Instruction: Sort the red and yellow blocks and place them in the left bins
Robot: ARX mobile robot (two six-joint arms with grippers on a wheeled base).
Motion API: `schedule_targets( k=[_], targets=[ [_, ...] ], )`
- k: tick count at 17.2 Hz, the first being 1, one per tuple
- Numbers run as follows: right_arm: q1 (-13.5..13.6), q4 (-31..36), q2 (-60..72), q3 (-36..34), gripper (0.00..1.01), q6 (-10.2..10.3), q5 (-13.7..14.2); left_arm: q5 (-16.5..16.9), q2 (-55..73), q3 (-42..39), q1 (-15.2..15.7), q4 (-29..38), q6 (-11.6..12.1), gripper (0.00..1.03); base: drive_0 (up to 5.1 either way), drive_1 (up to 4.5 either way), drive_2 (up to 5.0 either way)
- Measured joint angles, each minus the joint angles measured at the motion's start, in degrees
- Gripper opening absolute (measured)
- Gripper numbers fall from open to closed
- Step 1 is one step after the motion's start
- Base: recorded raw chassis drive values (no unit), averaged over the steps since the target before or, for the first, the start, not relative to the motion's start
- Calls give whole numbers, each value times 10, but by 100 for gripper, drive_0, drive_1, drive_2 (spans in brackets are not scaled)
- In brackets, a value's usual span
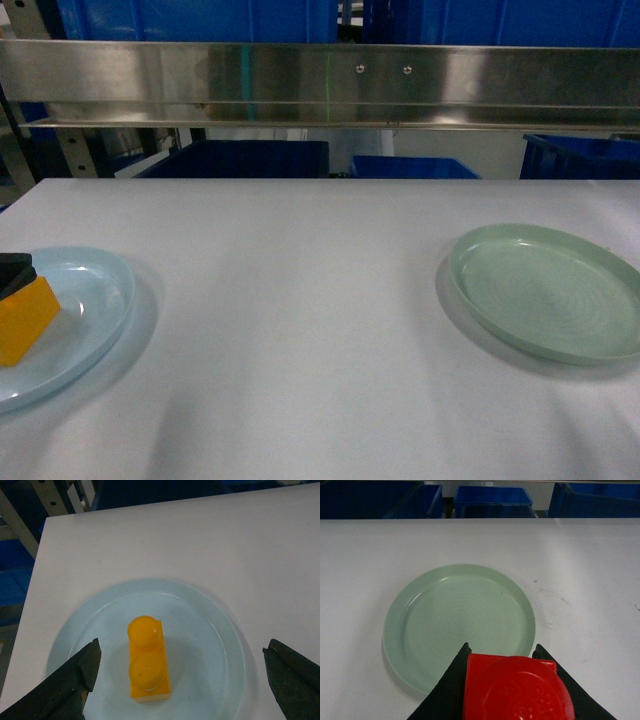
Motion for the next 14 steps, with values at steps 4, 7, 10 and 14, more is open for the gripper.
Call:
schedule_targets(
  k=[4, 7, 10, 14],
  targets=[
    [0, 0, 0, 0, 28, 0, 0, 0, 0, 0, 0, 0, 0, 98, 0, 0, 0],
    [0, 0, 0, 0, 28, 0, 0, 16, 38, 40, 34, -20, 1, 98, 0, 0, 0],
    [0, 0, 0, 0, 28, 0, 0, 27, 144, 173, 45, -51, 2, 98, 0, 0, 0],
    [0, 0, 0, 0, 28, 0, 0, 24, 235, 285, 42, -168, -3, 98, 0, 0, 0]
  ],
)
